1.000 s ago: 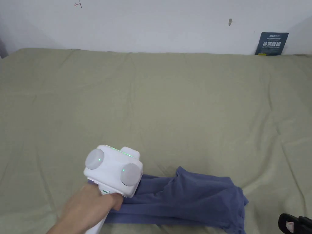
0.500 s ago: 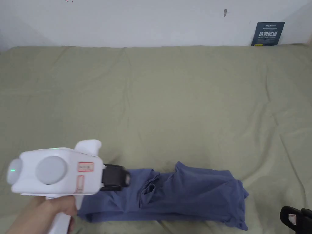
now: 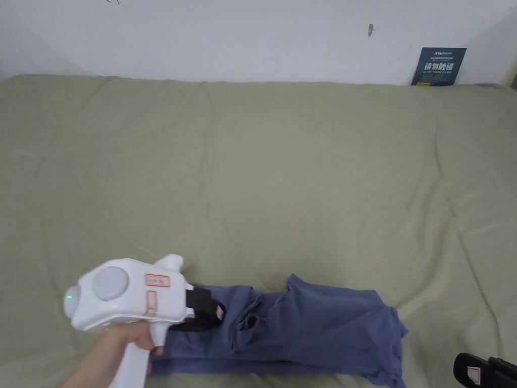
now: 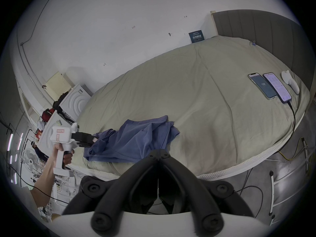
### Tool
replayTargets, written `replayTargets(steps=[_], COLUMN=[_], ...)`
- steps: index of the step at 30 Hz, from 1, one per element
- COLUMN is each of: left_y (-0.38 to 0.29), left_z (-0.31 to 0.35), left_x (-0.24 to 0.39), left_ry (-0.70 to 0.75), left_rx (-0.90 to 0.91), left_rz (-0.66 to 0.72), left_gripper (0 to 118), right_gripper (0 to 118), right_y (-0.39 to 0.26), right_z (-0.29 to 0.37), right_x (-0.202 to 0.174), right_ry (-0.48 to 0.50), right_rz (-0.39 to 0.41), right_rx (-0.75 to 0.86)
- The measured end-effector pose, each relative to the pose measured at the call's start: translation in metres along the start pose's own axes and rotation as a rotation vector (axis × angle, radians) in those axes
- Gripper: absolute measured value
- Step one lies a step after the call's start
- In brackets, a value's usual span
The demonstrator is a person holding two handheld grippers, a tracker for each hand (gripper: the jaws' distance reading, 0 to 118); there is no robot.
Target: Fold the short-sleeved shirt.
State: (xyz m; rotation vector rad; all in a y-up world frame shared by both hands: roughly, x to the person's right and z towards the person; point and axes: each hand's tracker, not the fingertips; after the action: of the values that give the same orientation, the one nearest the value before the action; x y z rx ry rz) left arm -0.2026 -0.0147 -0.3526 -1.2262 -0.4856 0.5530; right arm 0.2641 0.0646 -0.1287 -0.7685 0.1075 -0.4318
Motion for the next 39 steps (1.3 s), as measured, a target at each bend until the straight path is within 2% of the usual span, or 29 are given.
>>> replayTargets(steps=[4,6,9,13,15,21,25,26,27,28,29,30,31,33,37,39], left_y=[-0.023,-0.024,-0.025,-0.020,-0.022,-0.024,-0.025,-0.024,-0.020,-0.016,-0.013,-0.010,-0.017,-0.012,0.002,0.002], left_z=[-0.028,-0.035,-0.028,0.019,0.058,0.131,0.125,0.122,0.117,0.113,0.108,0.098,0.110,0.102,0.056,0.038], left_x=[0.016,0.007,-0.008,-0.012,-0.016,-0.076,-0.096,-0.097,-0.103,-0.102,-0.102,-0.102,-0.100,-0.106,-0.109,-0.127], left_ry=[-0.135,-0.104,-0.188,-0.132,-0.133,0.095,0.031,-0.024,-0.096,-0.115,-0.104,-0.117,-0.120,-0.143,-0.355,-0.441], left_rx=[-0.052,-0.012,-0.003,0.054,0.113,0.180,0.113,0.108,0.096,0.090,0.075,0.037,0.079,0.052,0.039,0.029], left_rz=[0.054,0.031,0.114,0.004,0.000,-0.001,-0.003,-0.005,-0.009,-0.003,-0.014,-0.040,-0.042,-0.007,0.088,0.134], left_gripper=[0,0,0,0,0,0,0,15,51,103,117,115,115,115,115,104], right_gripper=[0,0,0,0,0,0,0,0,0,0,0,0,0,0,0,0], right_y=[0.000,0.000,-0.001,0.002,0.004,0.005,0.003,0.002,0.001,0.000,0.000,-0.001,-0.001,-0.002,-0.002,-0.002], right_z=[0.002,0.002,0.000,-0.003,-0.005,-0.014,-0.023,-0.025,-0.027,-0.028,-0.029,-0.030,-0.030,-0.029,-0.029,-0.027], right_x=[0.001,0.002,-0.001,-0.007,-0.013,-0.034,-0.043,-0.045,-0.046,-0.047,-0.048,-0.049,-0.051,-0.051,-0.051,-0.050], right_ry=[-0.005,-0.001,0.002,0.016,0.021,0.072,0.082,0.081,0.081,0.083,0.084,0.084,0.080,0.080,0.067,0.060], right_rz=[-0.002,-0.011,-0.016,-0.011,-0.006,0.017,0.014,0.012,0.009,0.009,0.008,0.010,0.012,0.012,0.013,0.011], right_rx=[-0.001,-0.003,-0.007,-0.005,-0.002,-0.008,-0.023,-0.026,-0.029,-0.036,-0.038,-0.041,-0.044,-0.048,-0.055,-0.052])
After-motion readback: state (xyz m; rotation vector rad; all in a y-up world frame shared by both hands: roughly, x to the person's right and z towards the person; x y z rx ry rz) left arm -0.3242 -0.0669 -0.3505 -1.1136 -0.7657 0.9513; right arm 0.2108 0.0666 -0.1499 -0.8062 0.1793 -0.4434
